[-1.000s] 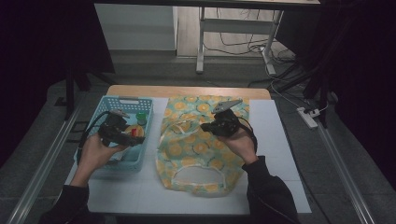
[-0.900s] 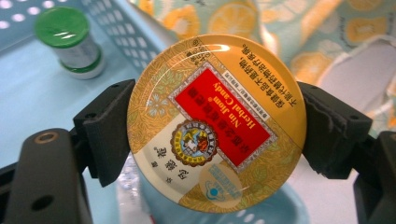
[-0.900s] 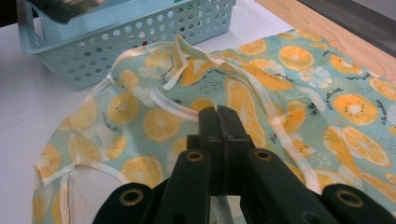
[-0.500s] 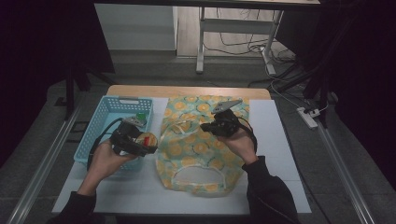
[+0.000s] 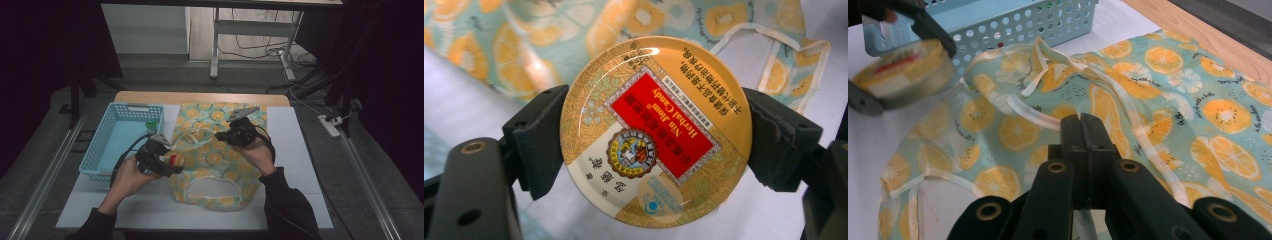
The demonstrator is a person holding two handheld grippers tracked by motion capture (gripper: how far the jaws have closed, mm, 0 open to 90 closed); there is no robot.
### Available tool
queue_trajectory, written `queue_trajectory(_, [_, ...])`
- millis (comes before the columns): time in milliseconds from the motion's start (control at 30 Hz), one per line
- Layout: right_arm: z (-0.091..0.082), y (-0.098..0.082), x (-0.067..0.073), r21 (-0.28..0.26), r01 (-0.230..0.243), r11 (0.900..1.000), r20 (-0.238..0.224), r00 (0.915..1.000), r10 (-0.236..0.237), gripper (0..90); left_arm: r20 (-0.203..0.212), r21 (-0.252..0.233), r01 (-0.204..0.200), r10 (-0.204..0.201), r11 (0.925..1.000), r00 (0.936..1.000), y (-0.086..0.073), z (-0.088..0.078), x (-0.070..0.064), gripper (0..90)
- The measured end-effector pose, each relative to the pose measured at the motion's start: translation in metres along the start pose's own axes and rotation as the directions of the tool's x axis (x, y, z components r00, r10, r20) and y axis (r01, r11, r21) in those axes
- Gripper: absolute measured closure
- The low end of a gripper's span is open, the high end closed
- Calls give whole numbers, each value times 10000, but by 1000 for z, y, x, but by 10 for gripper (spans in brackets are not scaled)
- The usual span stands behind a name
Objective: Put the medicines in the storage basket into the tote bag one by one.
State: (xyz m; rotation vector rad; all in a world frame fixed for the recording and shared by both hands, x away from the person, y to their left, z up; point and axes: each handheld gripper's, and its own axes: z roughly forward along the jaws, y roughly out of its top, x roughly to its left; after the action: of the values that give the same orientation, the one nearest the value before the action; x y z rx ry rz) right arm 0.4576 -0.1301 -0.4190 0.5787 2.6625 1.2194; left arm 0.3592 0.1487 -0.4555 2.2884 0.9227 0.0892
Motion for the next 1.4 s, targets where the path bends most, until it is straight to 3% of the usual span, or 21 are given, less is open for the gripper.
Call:
queue_trajectory(667, [-1,0,0,-111,10,9999,49,10000,-9,900,216,177,-692,688,9974,9974,28,48,-20,199])
queue_trajectory(933, [-1,0,0,-107,-31,9999,81,10000,32,900,300,94,-733,730,9973,9969,40,64,-21,198])
queue_trajectory(1133, [0,0,-1,-105,-30,9999,103,9999,31,900,83,71,-820,820,9966,9966,51,77,-20,198])
queue_trajectory(1400, [3,-1,0,-36,3,10000,98,10000,-2,900,-251,40,-644,644,9979,9976,59,93,-15,198])
